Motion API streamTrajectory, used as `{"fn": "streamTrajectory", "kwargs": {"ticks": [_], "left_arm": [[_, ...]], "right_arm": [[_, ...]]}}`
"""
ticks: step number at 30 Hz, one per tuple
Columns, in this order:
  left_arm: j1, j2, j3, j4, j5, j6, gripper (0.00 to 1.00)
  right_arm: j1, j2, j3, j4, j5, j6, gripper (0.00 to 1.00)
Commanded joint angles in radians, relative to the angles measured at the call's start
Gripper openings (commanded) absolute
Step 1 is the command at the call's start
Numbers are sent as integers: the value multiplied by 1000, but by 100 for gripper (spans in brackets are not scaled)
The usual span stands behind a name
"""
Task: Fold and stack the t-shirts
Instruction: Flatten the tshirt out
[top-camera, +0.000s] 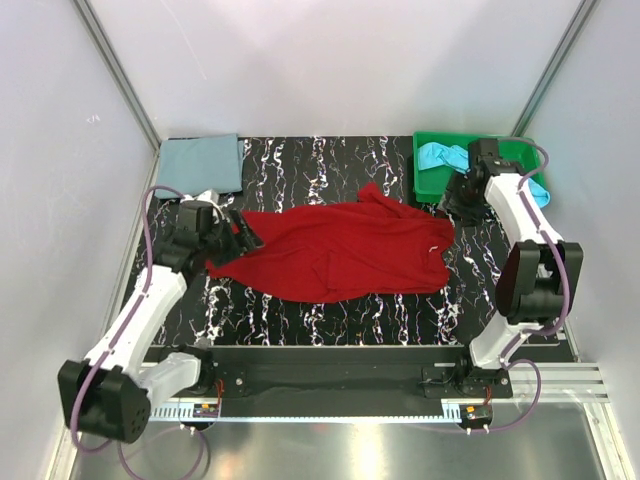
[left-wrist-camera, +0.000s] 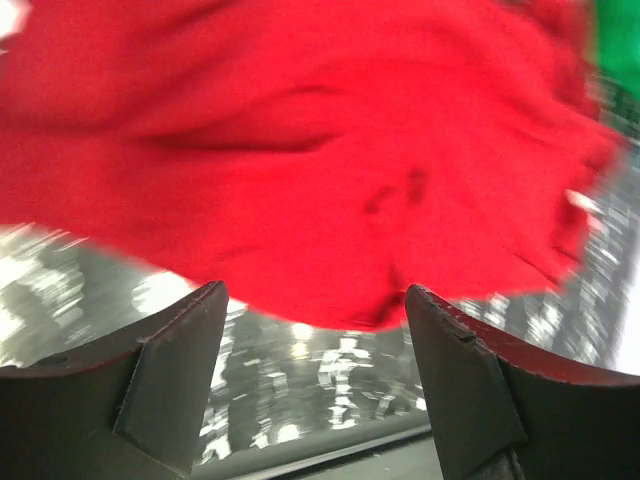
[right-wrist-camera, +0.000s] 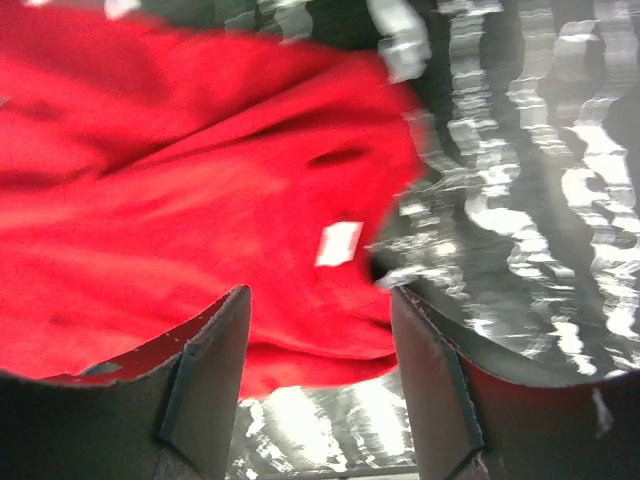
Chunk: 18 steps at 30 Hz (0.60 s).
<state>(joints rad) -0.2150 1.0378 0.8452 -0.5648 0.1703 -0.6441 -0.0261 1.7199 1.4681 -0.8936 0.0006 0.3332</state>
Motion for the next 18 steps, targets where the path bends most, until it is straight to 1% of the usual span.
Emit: {"fn": "streamTrajectory", "kwargs": {"ticks": [1,2,3,4,5,6,7,8,9,10,11,12,14,18], "left_arm": [[97,36,17,-127,-112,15,77],[118,39,12,-126,-106,15,76],[165,56,5,-124,-97,14,75],[193,65,-1,-119,-86,12,75],[213,79,-8,-109,-45,11,74],[286,90,-14,-101,-22,14,73],[317,111,-24,-86,-2,14,73],[347,122,-29,-78,35,15,72],[400,129,-35,-64,49,11,71],[425,149,-40,-55,67,12,71],[446,157,-43,-43,98,9,70],[480,171,-47,-20,112,9,70],[506,217,-46,2,162,18,69],[529,304,-20,26,207,26,69]], "right_arm": [[129,-112,-43,57,-128,25,64],[167,-120,-55,85,-135,36,63],[260,-131,-67,102,-154,62,63],[297,-134,-103,126,-174,79,62],[343,-138,-123,181,-191,102,61],[418,-137,-140,205,-203,124,60],[460,-132,-165,228,-223,163,58],[492,-125,-173,261,-238,184,56],[521,-100,-178,271,-249,214,54],[588,-83,-173,277,-249,220,50],[618,-65,-167,282,-245,219,45],[650,-22,-158,279,-243,213,44],[709,19,-132,271,-240,207,41],[749,118,-75,240,-200,173,42]]}}
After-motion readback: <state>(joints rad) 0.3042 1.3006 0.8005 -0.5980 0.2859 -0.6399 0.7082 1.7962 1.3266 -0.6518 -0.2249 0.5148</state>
